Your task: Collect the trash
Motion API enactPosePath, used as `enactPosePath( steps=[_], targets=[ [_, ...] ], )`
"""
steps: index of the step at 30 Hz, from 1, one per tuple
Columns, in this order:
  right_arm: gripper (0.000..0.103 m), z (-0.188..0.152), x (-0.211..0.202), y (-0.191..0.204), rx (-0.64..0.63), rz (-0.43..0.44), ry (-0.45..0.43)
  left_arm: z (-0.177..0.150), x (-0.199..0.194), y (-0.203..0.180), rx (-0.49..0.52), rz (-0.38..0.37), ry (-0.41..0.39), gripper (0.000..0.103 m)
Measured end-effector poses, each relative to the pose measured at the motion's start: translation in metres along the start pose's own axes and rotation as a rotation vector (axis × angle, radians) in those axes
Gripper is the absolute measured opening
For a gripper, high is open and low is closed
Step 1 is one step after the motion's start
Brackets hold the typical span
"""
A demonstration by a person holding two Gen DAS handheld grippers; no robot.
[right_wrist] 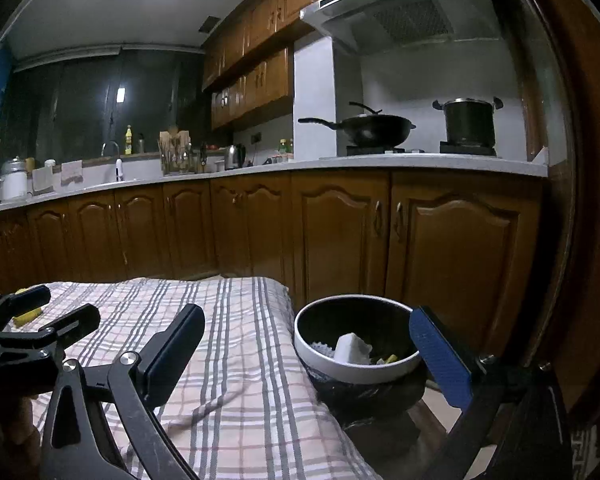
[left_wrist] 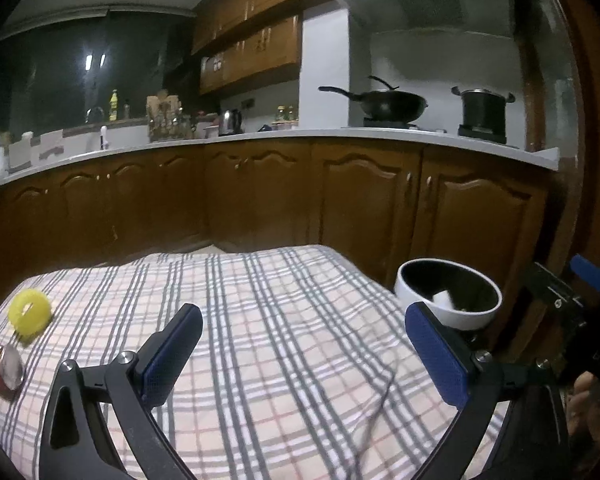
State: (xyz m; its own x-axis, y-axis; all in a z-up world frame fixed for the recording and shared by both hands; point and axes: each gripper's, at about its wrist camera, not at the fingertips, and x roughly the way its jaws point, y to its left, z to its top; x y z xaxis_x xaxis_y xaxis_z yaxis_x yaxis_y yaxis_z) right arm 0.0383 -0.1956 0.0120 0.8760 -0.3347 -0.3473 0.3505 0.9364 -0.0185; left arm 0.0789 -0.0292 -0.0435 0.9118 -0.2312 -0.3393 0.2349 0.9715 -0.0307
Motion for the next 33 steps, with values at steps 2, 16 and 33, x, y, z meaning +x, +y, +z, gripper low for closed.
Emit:
enactPosePath(
  steps=[2,16,33],
  targets=[
    [0.103,-0.003,0.001,0.0,0.007,-0.004,0.006,-0.002,0.0,0.0,0.001,0.007,0.006,0.102],
    [0.103,-0.011,0.004,-0.008,0.022,-0.019,0.018,-0.001,0.009,0.002,0.05,0.02,-0.012,0.102],
    [0.103,-0.012,0.003,-0.009,0.033,-0.004,0.017,-0.005,0.011,0.007,0.059,0.012,-0.018,0.102]
  ],
)
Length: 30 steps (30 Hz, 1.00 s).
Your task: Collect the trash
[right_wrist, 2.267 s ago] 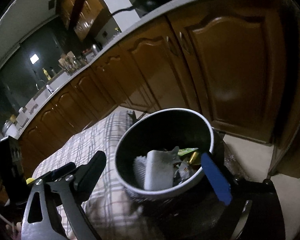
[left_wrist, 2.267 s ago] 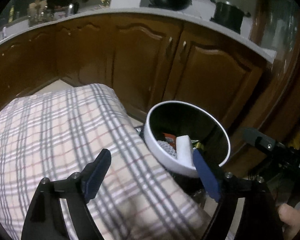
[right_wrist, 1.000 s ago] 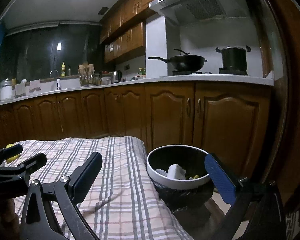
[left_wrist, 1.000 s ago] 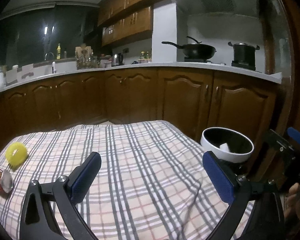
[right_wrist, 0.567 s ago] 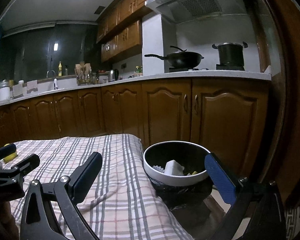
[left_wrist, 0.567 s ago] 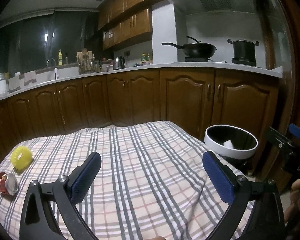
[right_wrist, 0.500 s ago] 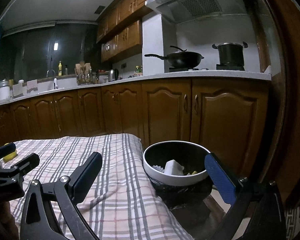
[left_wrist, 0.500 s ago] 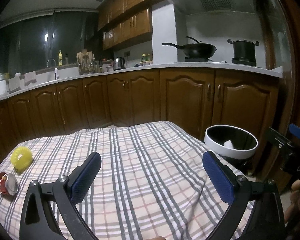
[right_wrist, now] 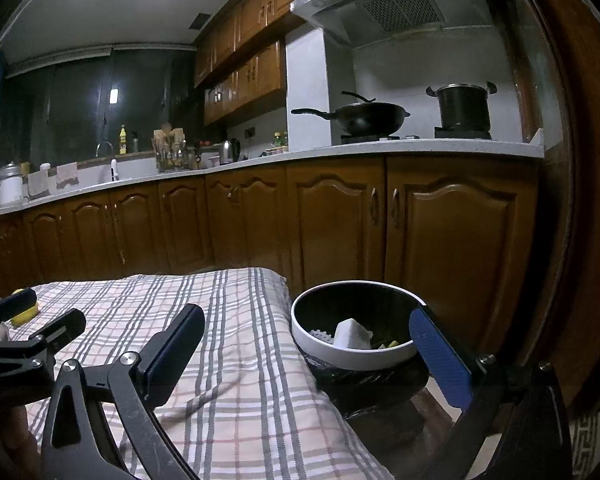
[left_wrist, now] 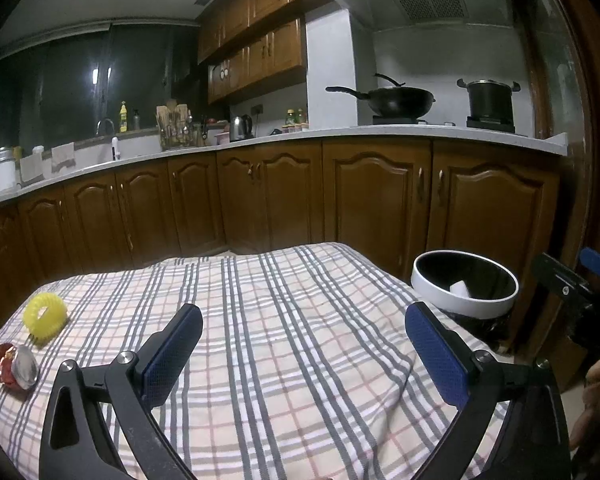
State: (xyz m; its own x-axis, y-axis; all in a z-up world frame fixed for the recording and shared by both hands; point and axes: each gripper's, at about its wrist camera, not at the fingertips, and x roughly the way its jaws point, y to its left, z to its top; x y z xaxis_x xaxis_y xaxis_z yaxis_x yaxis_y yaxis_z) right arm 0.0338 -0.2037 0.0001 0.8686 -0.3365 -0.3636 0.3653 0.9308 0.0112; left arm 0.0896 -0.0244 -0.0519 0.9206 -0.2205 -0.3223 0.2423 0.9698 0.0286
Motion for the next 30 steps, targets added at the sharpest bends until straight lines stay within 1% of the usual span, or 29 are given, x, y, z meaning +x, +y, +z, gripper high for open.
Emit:
enactPosePath(
  steps=[30],
  targets=[
    [0.103,0.0012,-0.0023,0.0065,0.012,0.031,0.005,-0.0003,0.0026,0.0042,-0.005,-0.014,-0.001,0.102]
  ],
)
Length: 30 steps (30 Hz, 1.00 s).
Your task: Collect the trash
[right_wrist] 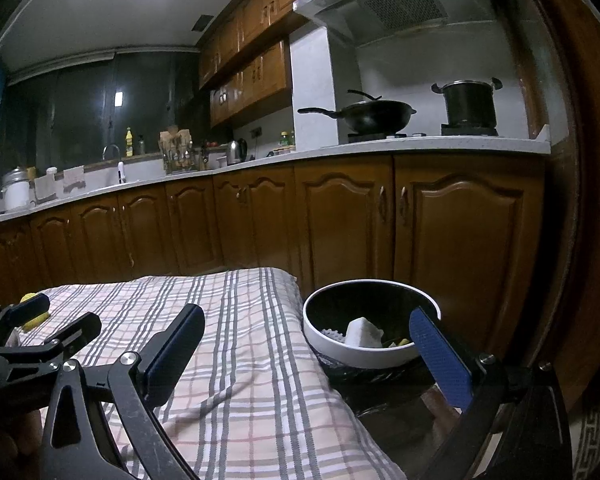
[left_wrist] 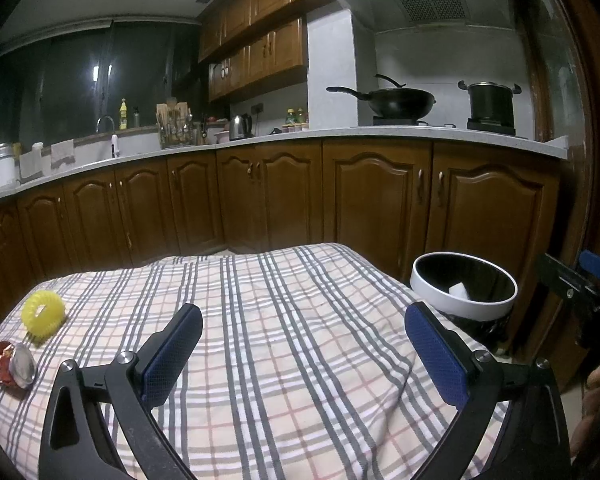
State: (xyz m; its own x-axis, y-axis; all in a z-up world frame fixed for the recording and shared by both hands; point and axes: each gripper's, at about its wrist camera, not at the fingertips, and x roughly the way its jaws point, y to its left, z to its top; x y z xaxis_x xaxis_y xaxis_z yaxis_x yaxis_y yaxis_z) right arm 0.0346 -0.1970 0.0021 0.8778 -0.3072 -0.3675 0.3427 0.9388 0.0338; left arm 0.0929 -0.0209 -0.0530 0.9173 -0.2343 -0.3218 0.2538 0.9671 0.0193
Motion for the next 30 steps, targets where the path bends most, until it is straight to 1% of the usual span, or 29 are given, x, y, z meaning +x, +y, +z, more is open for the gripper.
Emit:
enactPosePath(
  steps=[30],
  targets=[
    [0.103,0.0007,-0.0002,0.0005,0.008,0.013,0.002,0.001,0.0023,0.0015,-0.004,-0.004,0.006,0.102]
  ],
)
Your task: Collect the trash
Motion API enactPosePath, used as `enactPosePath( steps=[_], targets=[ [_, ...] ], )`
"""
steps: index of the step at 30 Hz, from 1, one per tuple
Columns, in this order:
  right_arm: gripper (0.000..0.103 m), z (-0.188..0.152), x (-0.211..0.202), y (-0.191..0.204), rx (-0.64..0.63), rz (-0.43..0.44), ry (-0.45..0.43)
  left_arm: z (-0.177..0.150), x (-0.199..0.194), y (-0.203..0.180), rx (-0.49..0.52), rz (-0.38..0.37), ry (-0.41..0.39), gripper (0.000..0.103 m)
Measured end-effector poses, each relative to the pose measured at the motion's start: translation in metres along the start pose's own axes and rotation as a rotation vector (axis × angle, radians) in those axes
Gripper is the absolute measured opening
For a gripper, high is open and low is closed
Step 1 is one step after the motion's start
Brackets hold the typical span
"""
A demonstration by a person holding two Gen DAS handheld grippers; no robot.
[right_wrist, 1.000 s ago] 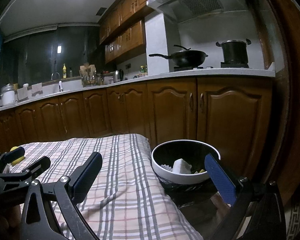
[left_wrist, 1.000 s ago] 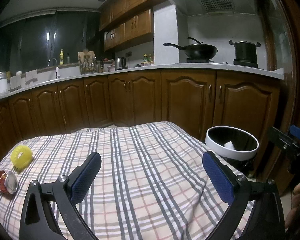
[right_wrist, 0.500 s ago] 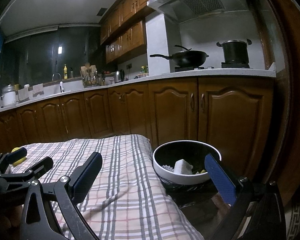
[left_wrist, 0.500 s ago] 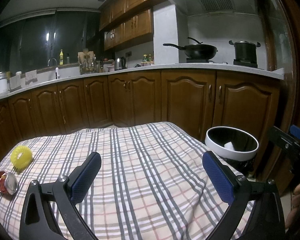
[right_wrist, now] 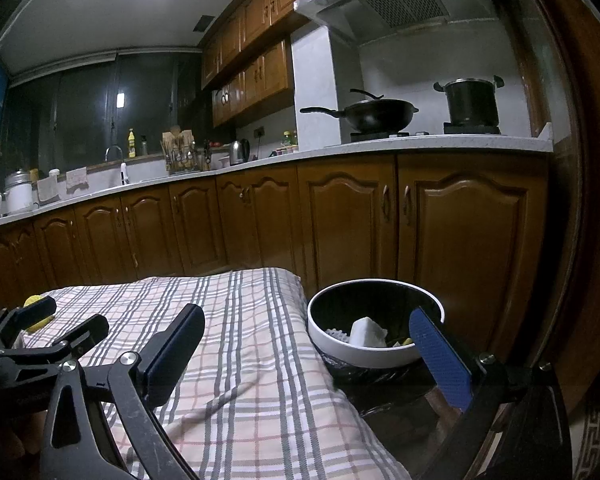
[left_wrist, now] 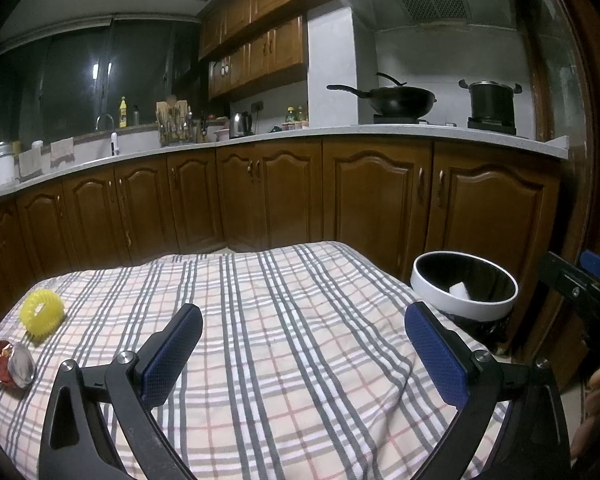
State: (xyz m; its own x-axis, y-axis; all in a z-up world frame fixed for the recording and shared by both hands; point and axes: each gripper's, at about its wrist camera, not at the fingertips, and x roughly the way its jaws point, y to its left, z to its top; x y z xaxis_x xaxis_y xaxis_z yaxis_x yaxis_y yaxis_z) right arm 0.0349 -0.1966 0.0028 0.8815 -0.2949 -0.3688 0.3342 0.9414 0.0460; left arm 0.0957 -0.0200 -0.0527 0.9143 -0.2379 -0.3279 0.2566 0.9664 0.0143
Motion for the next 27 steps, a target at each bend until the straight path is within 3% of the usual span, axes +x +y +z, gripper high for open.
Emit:
enactPosePath(
  steps=[15,27],
  targets=[
    [0.103,-0.002,0.005,0.002,0.009,0.019,0.023,0.0,0.005,0.007,-0.019,-0.016,0.024,0.102],
    [0.103,-0.008,0.026,0.007,0.013,0.032,0.097,-0.001,0.022,0.017,-0.06,-0.032,0.092,0.102]
  ],
)
